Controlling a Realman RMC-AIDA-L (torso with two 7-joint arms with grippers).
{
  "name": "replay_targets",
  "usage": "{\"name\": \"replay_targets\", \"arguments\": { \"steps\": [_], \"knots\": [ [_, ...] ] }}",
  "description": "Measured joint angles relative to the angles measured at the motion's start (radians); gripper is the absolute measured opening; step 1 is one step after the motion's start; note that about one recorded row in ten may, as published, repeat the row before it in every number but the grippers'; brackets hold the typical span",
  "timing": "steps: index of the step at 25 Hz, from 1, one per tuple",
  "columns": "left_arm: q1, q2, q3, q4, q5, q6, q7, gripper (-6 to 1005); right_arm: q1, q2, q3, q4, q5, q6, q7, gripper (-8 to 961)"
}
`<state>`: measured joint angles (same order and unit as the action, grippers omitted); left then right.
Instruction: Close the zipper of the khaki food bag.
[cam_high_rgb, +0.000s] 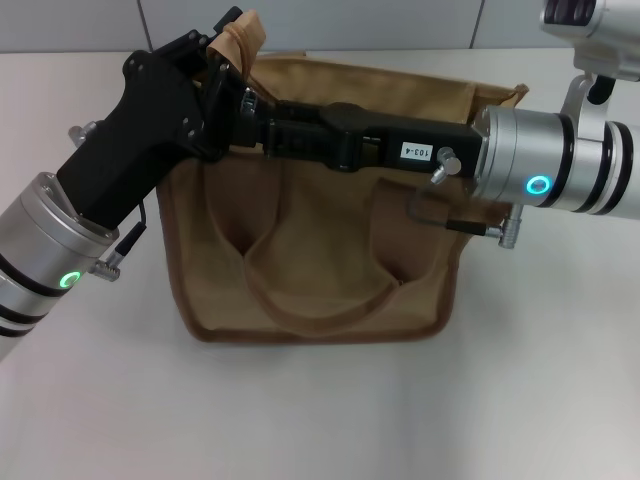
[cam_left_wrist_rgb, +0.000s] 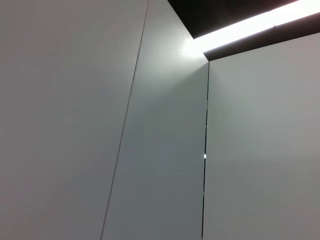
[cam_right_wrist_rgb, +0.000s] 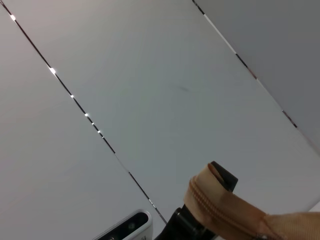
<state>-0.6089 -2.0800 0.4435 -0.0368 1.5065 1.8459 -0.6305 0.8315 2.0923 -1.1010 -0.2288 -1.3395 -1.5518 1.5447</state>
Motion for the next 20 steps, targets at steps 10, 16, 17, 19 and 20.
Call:
{"name": "replay_targets", "arguments": {
  "steps": [10, 16, 17, 19, 20],
  "knots": [
    [-0.002, 0.0, -0.003, 0.0, 0.0, -0.001, 0.0, 39, -0.001, 0.0, 0.003, -0.001, -0.001, 0.003, -0.006, 666],
    [-0.002, 0.0, -0.005, 0.0, 0.0, -0.001, 0.0, 41, 0.003, 0.0, -0.004, -0.001, -0.001, 0.008, -0.005, 549],
    [-0.002, 0.0, -0.005, -0.001, 0.0, -0.001, 0.0, 41, 0.004, 0.0, -0.004, 0.0, -0.001, 0.008, -0.005, 491],
    [-0.002, 0.0, -0.005, -0.002, 0.0, -0.001, 0.0, 41, 0.004, 0.0, -0.002, 0.001, -0.001, 0.008, -0.007, 411],
    [-0.002, 0.0, -0.005, -0.002, 0.0, -0.001, 0.0, 42, 0.004, 0.0, -0.001, 0.002, -0.001, 0.008, -0.007, 370]
  ]
}}
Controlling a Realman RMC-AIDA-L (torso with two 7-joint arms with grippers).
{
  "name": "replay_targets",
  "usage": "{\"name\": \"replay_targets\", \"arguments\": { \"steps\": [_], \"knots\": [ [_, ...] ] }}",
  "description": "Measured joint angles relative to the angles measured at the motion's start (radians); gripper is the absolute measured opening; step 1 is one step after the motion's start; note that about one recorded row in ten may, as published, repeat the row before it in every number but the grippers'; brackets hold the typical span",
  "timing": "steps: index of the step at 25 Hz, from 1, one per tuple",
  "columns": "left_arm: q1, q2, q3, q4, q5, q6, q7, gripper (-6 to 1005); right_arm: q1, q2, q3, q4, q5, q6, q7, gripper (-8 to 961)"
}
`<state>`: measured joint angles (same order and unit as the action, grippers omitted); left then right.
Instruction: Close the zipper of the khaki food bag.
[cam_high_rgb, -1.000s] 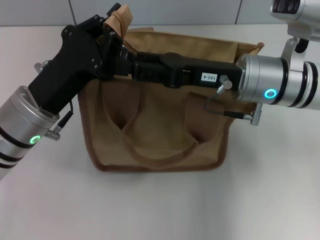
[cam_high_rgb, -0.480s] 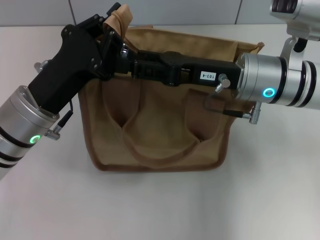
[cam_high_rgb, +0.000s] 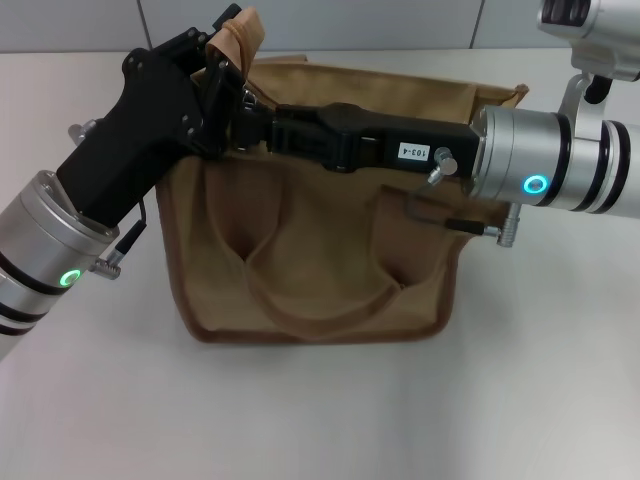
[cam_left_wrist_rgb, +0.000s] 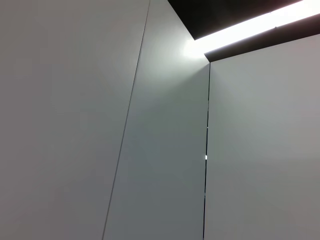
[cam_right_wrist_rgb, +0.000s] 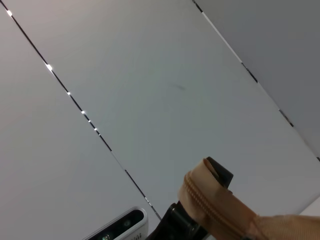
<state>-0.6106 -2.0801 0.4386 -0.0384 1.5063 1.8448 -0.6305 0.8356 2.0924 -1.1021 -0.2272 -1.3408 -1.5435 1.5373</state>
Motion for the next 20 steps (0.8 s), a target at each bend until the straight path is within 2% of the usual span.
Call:
{"name": "replay_targets", "arguments": {
  "steps": [2, 13, 20],
  "knots": [
    [0.001, 0.0, 0.0, 0.0, 0.0, 0.0, 0.0, 42, -0.001, 0.0, 0.001, 0.0, 0.0, 0.0, 0.0, 290],
    [0.007, 0.0, -0.002, 0.0, 0.0, 0.004, 0.0, 45, -0.014, 0.0, 0.004, -0.002, 0.0, -0.002, -0.029, 54],
    [0.023, 0.0, -0.024, 0.002, -0.008, 0.003, 0.0, 48, -0.038, -0.003, 0.003, -0.017, 0.0, -0.003, -0.029, 3]
  ]
}}
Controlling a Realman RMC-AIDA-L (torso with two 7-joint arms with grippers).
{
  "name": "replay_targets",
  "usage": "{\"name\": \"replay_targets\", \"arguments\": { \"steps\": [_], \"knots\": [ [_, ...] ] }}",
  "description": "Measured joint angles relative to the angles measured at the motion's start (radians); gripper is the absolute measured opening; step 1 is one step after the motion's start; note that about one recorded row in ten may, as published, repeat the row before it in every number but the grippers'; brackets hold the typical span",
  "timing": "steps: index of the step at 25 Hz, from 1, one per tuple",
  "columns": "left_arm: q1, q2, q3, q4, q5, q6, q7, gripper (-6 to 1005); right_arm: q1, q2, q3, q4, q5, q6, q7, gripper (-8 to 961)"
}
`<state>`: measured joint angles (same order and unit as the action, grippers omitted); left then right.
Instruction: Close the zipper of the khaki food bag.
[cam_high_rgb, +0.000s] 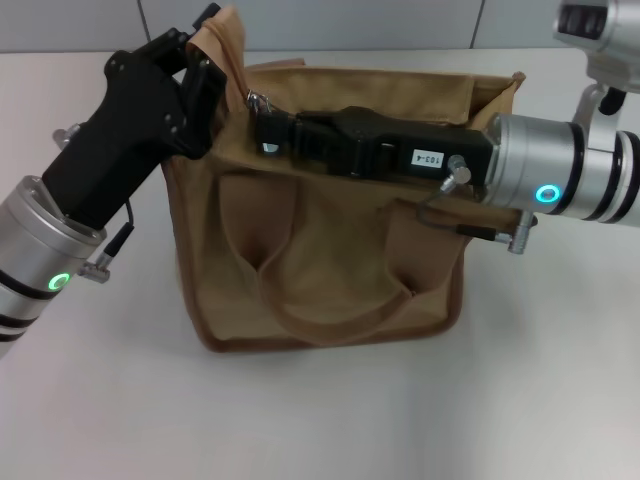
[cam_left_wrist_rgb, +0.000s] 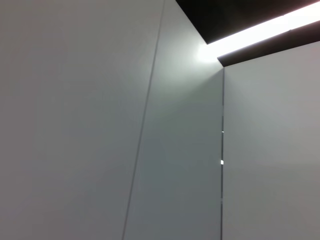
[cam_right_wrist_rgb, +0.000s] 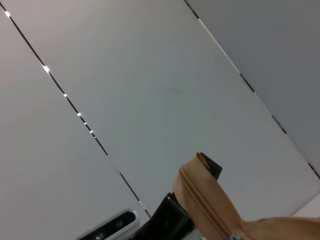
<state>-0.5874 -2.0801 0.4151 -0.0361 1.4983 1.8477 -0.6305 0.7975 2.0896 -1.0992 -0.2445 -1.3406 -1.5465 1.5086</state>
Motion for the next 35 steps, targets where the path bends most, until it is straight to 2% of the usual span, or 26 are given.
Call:
{"name": "replay_targets", "arguments": {
  "steps": [9, 16, 20, 29, 35],
  "knots": [
    [0.04, 0.001, -0.068, 0.008, -0.001, -0.006, 0.0, 50, -0.076, -0.007, 0.005, -0.067, 0.0, 0.0, 0.016, 3],
    [0.054, 0.003, -0.091, 0.008, -0.001, -0.007, 0.0, 52, -0.104, -0.01, 0.006, -0.084, -0.007, 0.001, 0.031, 3],
    [0.067, 0.005, -0.131, 0.01, -0.001, -0.018, 0.0, 53, -0.138, -0.019, 0.009, -0.09, -0.003, 0.002, 0.036, 4],
    [0.109, 0.008, -0.202, 0.037, -0.002, -0.039, -0.004, 56, -0.226, -0.046, 0.094, -0.104, -0.007, -0.006, 0.053, 4],
    [0.12, 0.008, -0.214, 0.046, -0.003, -0.039, -0.009, 58, -0.256, -0.046, 0.132, -0.122, -0.003, -0.021, 0.041, 3]
  ]
}}
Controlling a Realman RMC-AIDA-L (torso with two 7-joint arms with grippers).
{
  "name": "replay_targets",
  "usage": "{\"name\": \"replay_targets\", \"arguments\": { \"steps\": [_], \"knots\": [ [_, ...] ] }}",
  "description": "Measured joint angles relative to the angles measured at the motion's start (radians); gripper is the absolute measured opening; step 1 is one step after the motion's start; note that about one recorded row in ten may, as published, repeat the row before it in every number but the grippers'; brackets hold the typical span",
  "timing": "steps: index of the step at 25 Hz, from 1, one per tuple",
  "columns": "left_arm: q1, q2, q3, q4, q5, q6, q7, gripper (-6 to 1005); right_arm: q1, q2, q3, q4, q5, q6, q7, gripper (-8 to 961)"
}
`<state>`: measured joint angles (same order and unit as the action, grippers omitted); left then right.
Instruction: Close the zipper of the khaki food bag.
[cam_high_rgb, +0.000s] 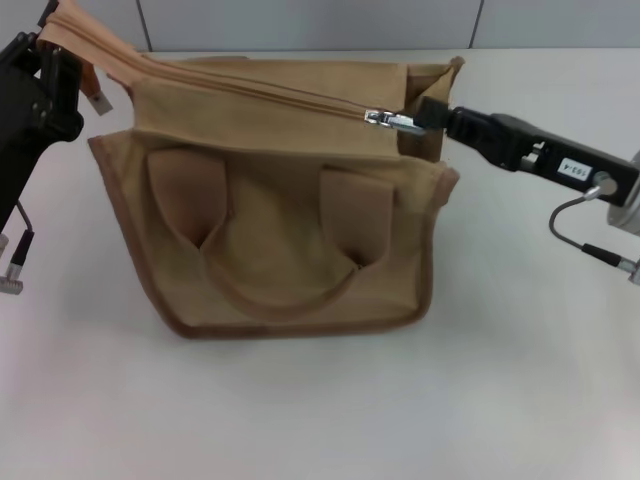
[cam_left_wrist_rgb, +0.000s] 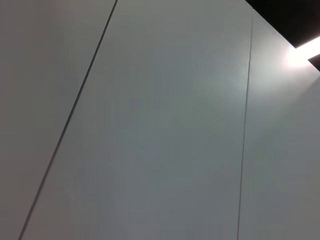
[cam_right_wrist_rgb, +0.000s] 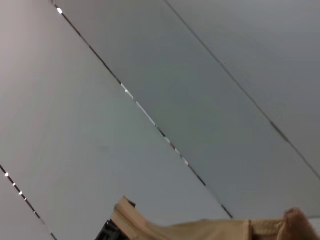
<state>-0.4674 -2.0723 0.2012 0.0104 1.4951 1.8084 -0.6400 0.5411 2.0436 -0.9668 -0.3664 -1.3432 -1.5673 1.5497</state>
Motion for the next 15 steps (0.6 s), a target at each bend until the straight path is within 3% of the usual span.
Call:
{"name": "replay_targets", "arguments": {
  "steps": [11, 15],
  "knots": [
    [0.0, 0.0, 0.048, 0.038, 0.021, -0.068, -0.022, 61, -0.043, 0.037, 0.174, 0.0, 0.003, -0.101, -0.193, 55],
    [0.013, 0.001, 0.05, 0.044, 0.021, -0.099, -0.036, 170, -0.047, 0.038, 0.181, 0.007, 0.003, -0.125, -0.238, 166]
  ]
}}
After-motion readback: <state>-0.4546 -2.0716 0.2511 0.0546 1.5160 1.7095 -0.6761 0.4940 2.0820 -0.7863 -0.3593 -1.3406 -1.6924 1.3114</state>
